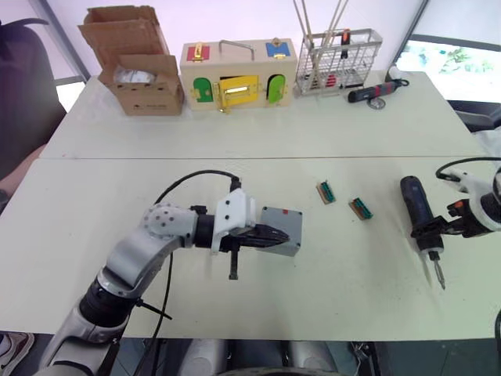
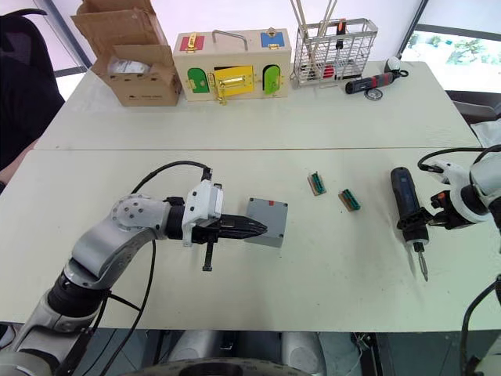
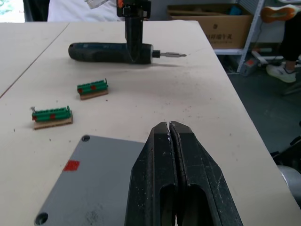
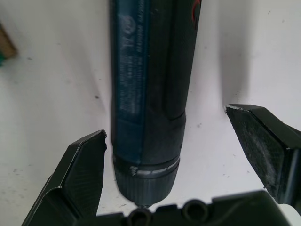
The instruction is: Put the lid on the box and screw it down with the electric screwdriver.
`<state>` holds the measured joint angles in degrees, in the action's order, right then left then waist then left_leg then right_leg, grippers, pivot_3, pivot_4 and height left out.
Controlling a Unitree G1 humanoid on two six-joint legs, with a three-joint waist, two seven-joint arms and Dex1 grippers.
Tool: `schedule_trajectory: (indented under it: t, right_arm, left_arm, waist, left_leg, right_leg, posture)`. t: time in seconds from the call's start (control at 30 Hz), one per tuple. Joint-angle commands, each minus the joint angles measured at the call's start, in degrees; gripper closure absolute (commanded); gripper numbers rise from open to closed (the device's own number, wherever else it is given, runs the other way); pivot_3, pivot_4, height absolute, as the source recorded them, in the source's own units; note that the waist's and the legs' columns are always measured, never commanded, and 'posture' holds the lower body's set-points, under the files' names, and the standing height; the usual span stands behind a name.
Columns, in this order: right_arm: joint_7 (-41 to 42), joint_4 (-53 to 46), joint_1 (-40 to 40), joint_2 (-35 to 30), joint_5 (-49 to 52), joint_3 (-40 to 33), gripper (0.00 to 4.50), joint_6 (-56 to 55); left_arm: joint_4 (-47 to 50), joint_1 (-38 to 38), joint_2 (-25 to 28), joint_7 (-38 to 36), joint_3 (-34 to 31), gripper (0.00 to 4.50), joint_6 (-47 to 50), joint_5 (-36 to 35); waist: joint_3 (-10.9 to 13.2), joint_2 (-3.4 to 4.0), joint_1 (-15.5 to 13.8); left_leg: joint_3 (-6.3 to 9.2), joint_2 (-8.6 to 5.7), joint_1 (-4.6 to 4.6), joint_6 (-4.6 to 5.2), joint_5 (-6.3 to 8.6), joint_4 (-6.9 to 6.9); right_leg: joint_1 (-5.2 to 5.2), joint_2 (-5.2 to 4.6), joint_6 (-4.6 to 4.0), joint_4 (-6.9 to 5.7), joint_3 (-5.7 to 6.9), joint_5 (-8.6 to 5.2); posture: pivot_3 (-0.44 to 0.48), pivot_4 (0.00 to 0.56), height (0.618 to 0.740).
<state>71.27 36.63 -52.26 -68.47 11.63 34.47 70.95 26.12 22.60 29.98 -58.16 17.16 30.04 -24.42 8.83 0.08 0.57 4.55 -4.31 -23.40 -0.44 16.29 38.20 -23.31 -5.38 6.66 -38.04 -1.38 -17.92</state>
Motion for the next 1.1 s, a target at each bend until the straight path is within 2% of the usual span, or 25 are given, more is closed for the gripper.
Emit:
schedule_trajectory:
  t: [0.03,0.13,0.4,0.47,0.57,0.7,0.97,1.1]
  right_arm:
    - [0.5,5.2,-0.6,2.5,-4.6,0.7,0.01,-3.7]
    - [1.2,8.5,-0.8,4.4,-7.8,0.7,0.01,-6.3]
    - [6.5,8.4,2.7,5.0,-13.5,0.8,2.18,-10.7]
    - [7.6,7.2,4.3,4.2,-14.3,0.1,2.54,-11.5]
    - [9.7,3.8,8.8,1.6,-15.1,-1.1,2.56,-14.2]
    - [9.4,2.8,10.4,2.1,-16.2,-3.2,2.57,-14.5]
    - [5.6,0.5,13.8,4.6,-16.2,-9.9,2.61,-12.7]
    - [0.9,1.0,14.2,5.9,-15.4,-15.6,2.61,-13.3]
  left_arm:
    - [2.6,-0.2,0.5,0.9,-1.0,4.50,0.2,-0.7]
    - [2.8,-0.4,0.9,1.3,-0.8,4.50,0.2,-0.6]
    - [4.1,-1.6,0.9,3.4,-0.3,4.50,0.8,-0.3]
    - [5.1,-2.2,0.8,4.2,-0.2,4.50,1.3,-0.6]
    - [5.8,-2.9,0.9,4.6,-0.3,4.50,1.5,-0.9]
    - [3.8,-1.2,1.0,3.7,-0.4,4.50,0.6,-0.2]
    - [-0.5,1.7,-0.2,1.4,-0.7,4.50,-0.9,-0.8]
    - [-4.1,3.9,-0.3,-0.3,-0.9,4.50,-2.3,-0.2]
  waist:
    - [0.0,-0.12,0.0]
    - [-0.2,-0.52,-0.1]
    - [-0.4,-0.71,-0.3]
    - [-0.4,-0.74,-0.6]
    - [-0.4,-0.74,-1.6]
    - [-0.4,-0.80,-2.8]
    - [-0.8,-1.37,-2.8]
    - [-0.8,-1.49,-2.5]
  left_leg:
    - [0.03,0.00,0.02,-0.01,0.00,0.03]
    - [0.07,-0.01,0.10,-0.01,0.00,0.09]
    - [0.21,-0.06,0.15,-0.02,0.01,0.12]
    - [0.28,-0.06,0.15,-0.03,0.01,0.08]
    - [0.28,-0.06,0.14,-0.03,0.01,0.06]
    - [0.34,-0.06,0.16,-0.04,0.00,0.07]
    - [0.38,-0.05,0.25,-0.07,-0.01,0.07]
    - [0.38,-0.04,0.58,-0.07,-0.01,0.02]
  right_leg:
    - [0.05,0.00,0.00,0.00,0.02,0.00]
    - [0.23,0.00,-0.01,0.04,0.04,0.00]
    - [0.37,-0.06,-0.01,0.11,0.12,0.01]
    - [0.37,-0.05,-0.01,0.12,0.15,0.01]
    - [0.37,-0.05,-0.01,0.15,0.16,0.01]
    - [0.46,-0.04,-0.01,0.22,0.21,0.01]
    - [0.60,-0.03,-0.02,0.29,0.23,0.01]
    - [0.96,-0.01,-0.03,0.41,0.24,0.01]
  posture:
    - [0.000,0.150,0.740]
    - [0.000,0.150,0.740]
    - [0.000,0.150,0.740]
    - [0.000,0.150,0.740]
    - [0.000,0.150,0.740]
    - [0.000,0.150,0.740]
    - [0.000,0.150,0.740]
    - [0.000,0.150,0.740]
